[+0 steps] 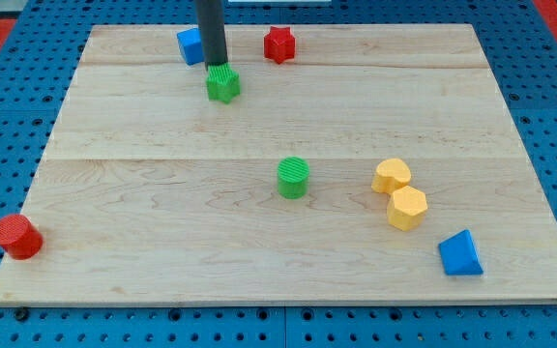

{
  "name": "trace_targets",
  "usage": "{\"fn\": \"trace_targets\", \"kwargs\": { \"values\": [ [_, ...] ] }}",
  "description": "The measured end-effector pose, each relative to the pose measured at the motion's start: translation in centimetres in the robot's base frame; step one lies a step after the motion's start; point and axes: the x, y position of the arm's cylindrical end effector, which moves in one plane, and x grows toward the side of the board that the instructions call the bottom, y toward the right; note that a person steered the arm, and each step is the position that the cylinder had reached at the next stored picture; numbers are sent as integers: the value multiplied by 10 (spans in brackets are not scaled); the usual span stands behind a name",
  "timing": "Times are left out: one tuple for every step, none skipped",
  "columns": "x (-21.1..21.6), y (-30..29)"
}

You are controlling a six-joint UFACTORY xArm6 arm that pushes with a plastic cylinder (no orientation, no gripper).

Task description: Slide red circle into blue cube

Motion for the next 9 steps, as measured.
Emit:
{"fn": "trace_targets", "kwargs": {
  "values": [
    [52,42],
    [112,69],
    [95,39],
    [58,38],
    [106,-49],
    [250,-12],
    [314,-36],
    [314,-84],
    [306,-211]
  ]
}}
